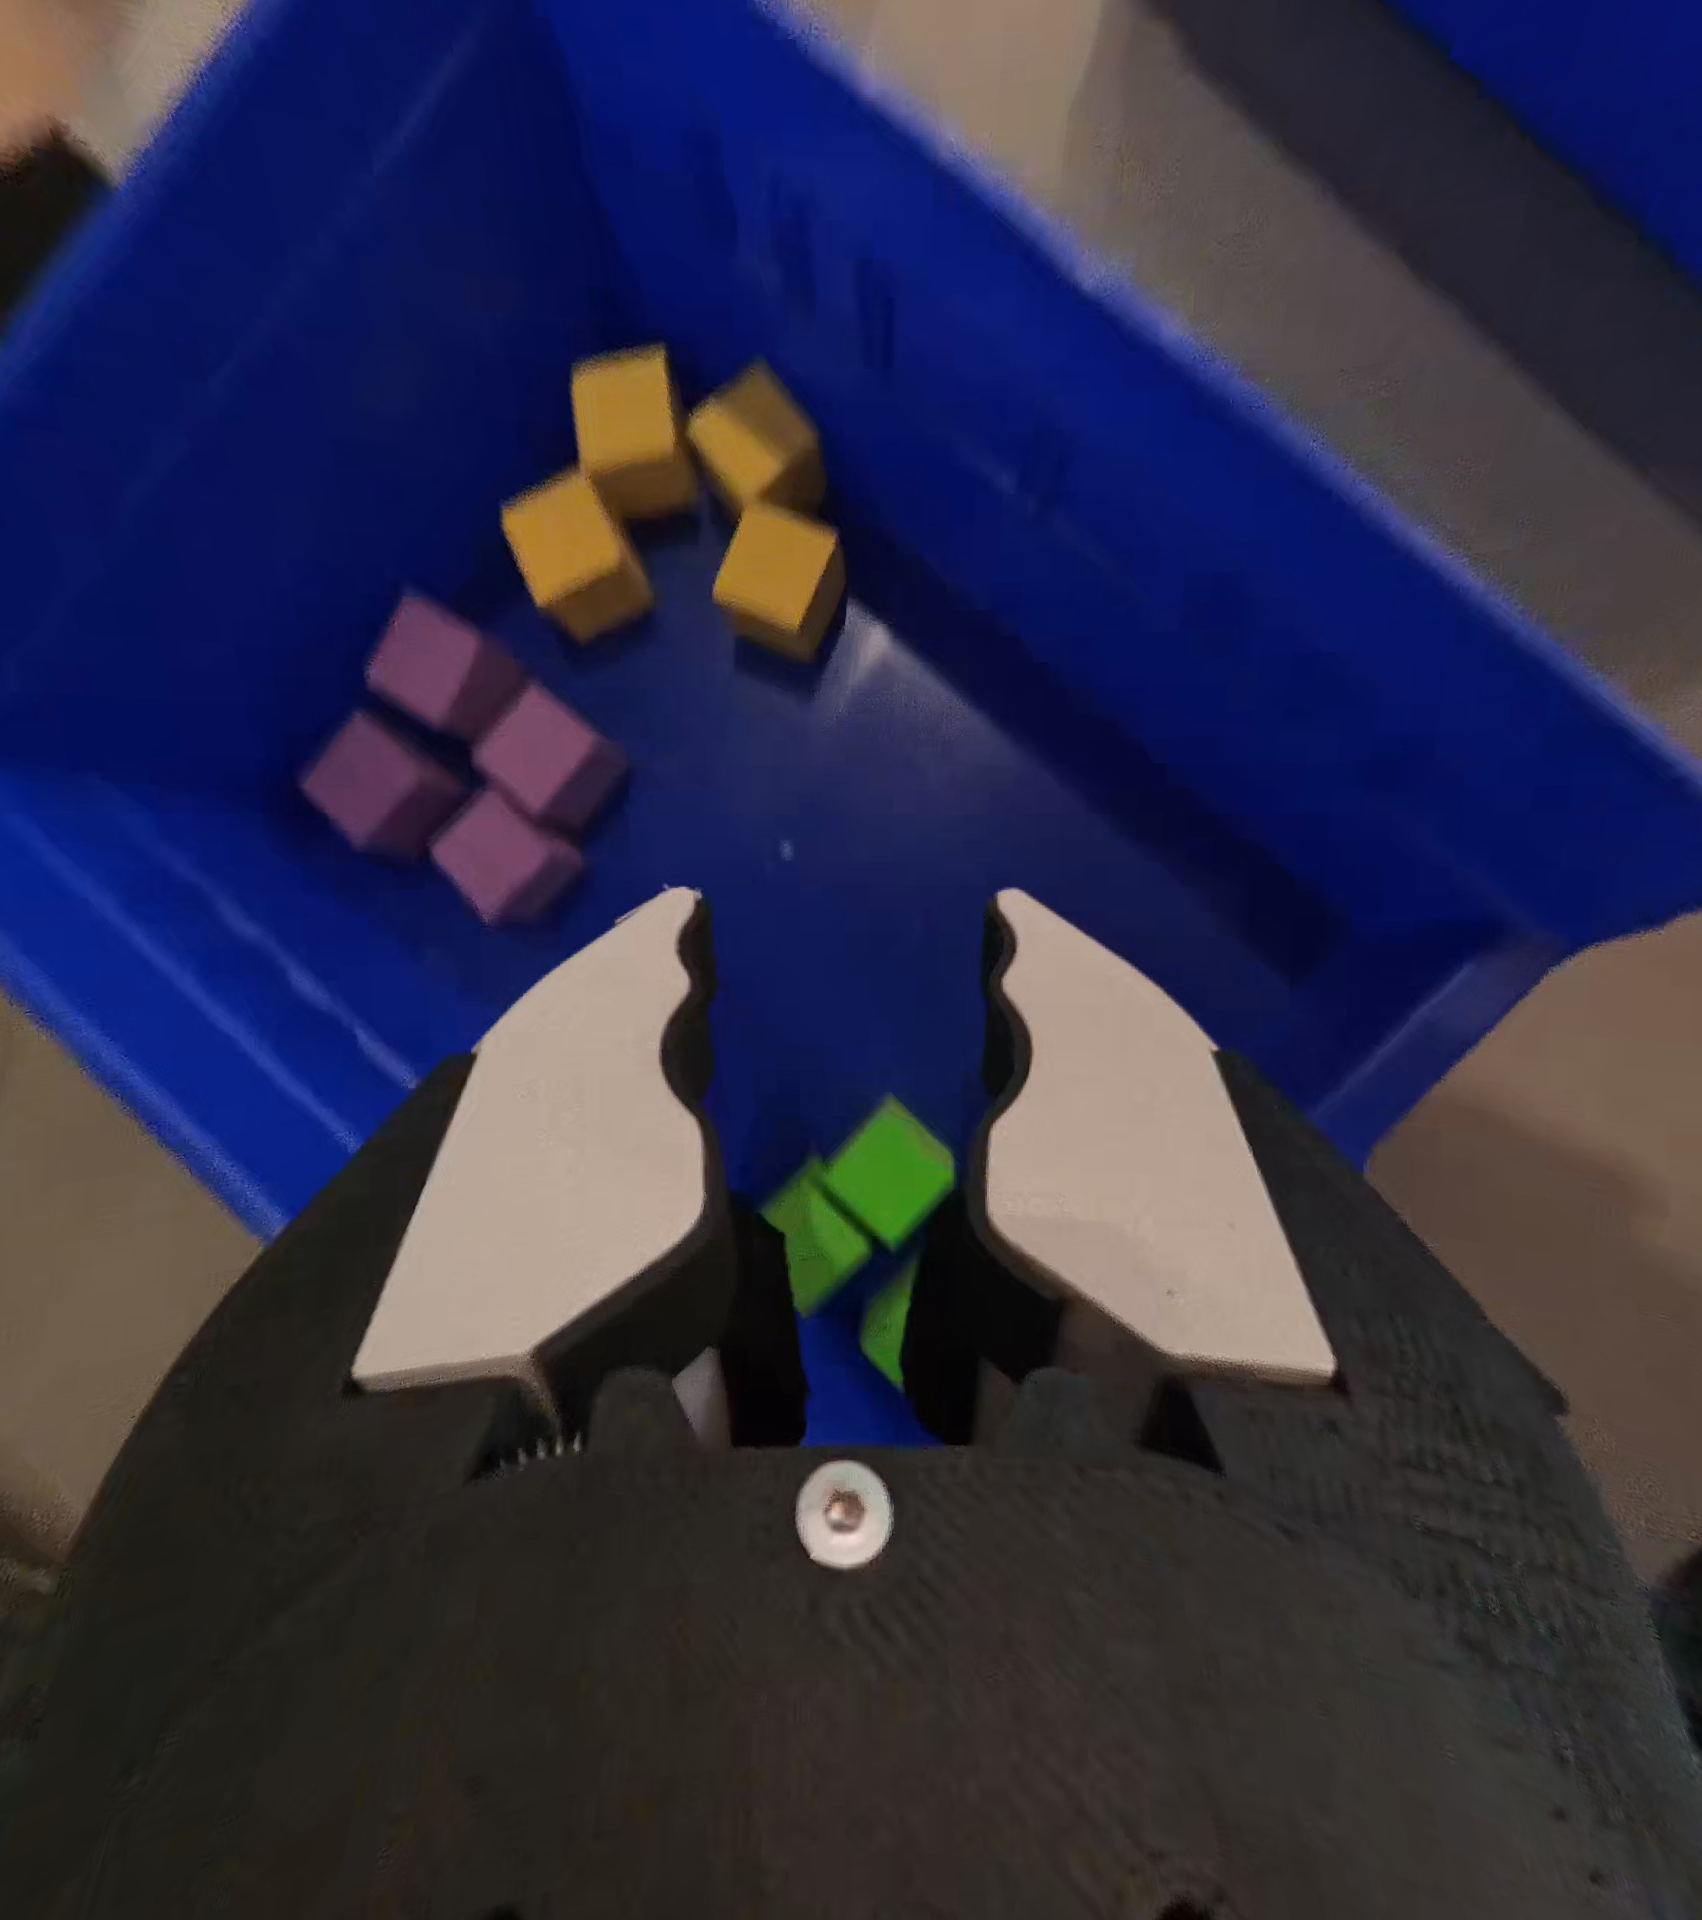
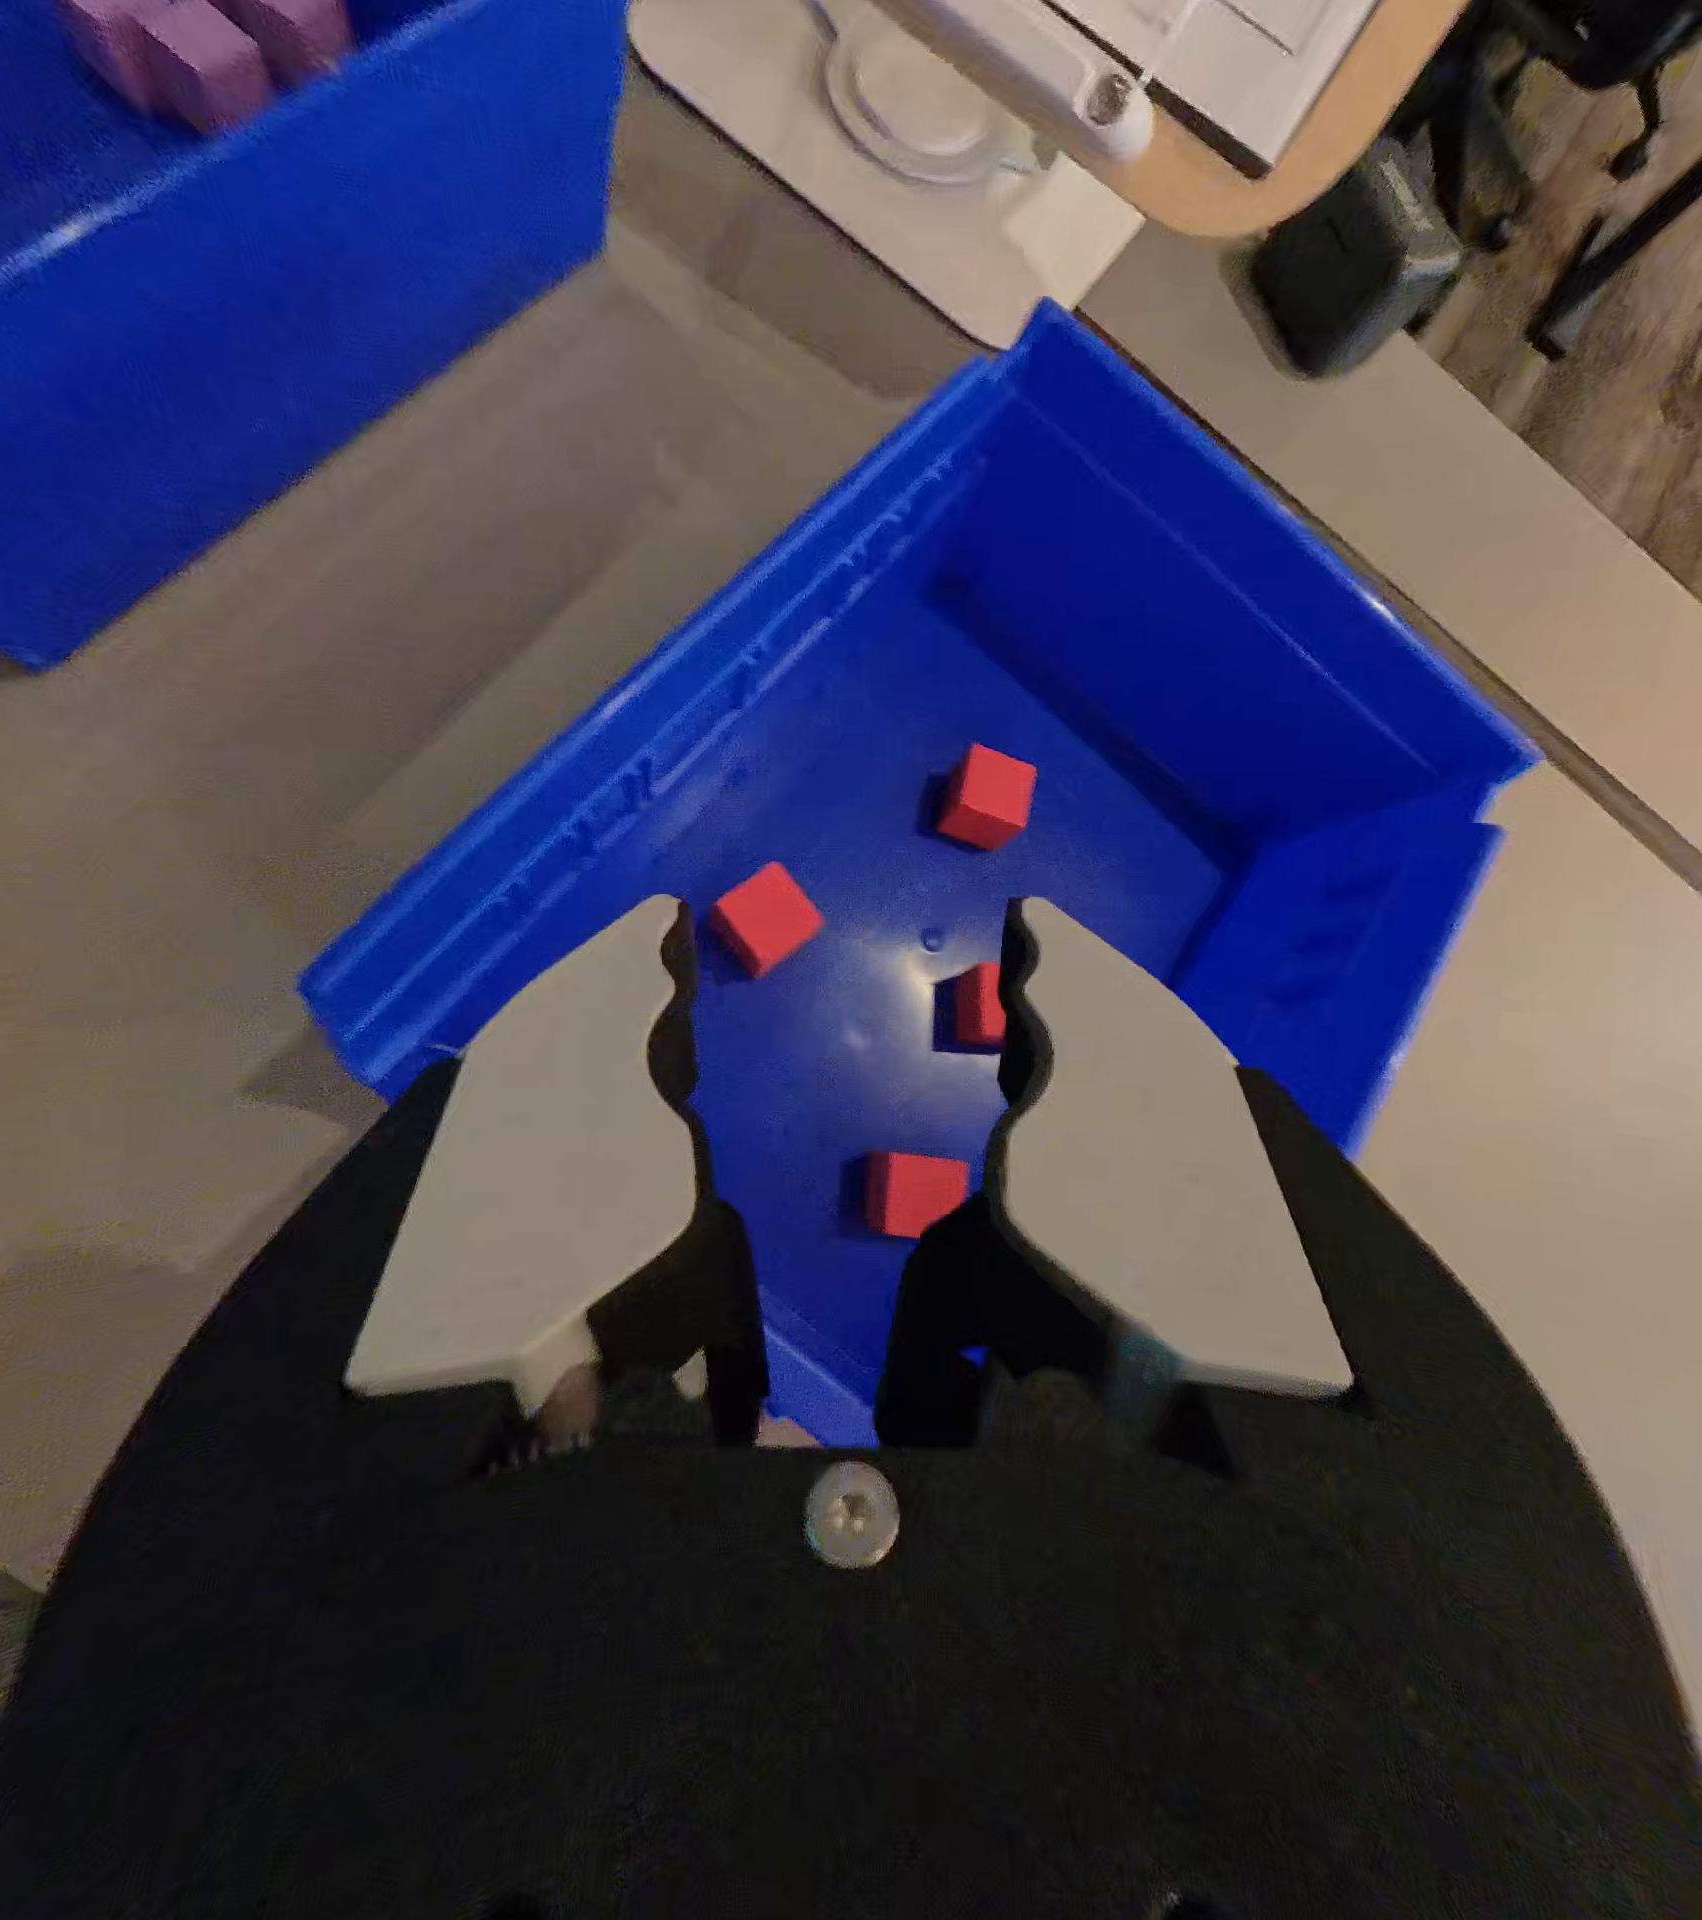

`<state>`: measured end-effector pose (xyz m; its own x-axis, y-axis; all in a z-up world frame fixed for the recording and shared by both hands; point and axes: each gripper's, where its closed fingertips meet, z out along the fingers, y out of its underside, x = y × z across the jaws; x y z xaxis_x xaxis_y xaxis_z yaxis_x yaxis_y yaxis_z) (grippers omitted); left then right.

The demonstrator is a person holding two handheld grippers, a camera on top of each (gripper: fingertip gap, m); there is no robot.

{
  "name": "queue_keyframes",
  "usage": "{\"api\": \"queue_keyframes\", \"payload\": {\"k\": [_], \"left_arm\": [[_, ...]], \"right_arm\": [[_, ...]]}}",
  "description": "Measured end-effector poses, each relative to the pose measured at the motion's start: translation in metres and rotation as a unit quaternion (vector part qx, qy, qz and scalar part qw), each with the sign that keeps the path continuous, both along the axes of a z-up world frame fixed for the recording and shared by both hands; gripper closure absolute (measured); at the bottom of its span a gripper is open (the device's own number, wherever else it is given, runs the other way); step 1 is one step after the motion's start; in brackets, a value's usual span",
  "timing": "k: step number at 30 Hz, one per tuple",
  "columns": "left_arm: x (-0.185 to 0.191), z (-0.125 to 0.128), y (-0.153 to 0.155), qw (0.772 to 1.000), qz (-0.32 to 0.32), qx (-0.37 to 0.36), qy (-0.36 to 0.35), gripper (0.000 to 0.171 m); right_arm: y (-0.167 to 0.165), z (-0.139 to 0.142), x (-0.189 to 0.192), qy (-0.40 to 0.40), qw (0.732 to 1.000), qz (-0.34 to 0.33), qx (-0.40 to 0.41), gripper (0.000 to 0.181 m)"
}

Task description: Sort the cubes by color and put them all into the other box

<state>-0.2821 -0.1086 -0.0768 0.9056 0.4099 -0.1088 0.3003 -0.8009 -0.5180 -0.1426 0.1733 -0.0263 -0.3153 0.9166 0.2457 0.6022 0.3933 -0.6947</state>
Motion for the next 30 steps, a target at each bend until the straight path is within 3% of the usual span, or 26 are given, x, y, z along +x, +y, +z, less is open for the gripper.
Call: {"api": "queue_keyframes", "payload": {"k": [7,14,19,21,24,27,30], "left_arm": [[-0.041,-0.041,0.047,0.986,-0.127,-0.102,0.027,0.12],[-0.054,-0.07,0.062,0.98,-0.144,-0.135,-0.034,0.119],[-0.054,-0.085,0.059,0.974,-0.135,-0.164,-0.076,0.131],[-0.053,-0.085,0.059,0.976,-0.13,-0.15,-0.085,0.142],[-0.047,-0.075,0.059,0.982,-0.116,-0.108,-0.103,0.142],[-0.035,-0.04,0.062,0.989,-0.091,0.0,-0.12,0.142],[0.002,0.009,0.068,0.971,-0.106,0.137,-0.166,0.143]], "right_arm": [[-0.024,-0.012,0.01,0.013,0.999,0.019,-0.028,0.127],[-0.026,0.002,0.015,0.04,0.998,0.022,-0.037,0.13],[-0.027,0.006,0.015,0.054,0.998,0.028,-0.032,0.132],[-0.029,0.004,0.014,0.053,0.998,0.034,-0.03,0.133],[-0.037,0.001,0.014,0.057,0.997,0.051,-0.021,0.134],[-0.056,0.004,0.011,0.079,0.993,0.086,-0.018,0.136],[-0.091,0.012,0.008,0.126,0.98,0.153,-0.016,0.135]]}}
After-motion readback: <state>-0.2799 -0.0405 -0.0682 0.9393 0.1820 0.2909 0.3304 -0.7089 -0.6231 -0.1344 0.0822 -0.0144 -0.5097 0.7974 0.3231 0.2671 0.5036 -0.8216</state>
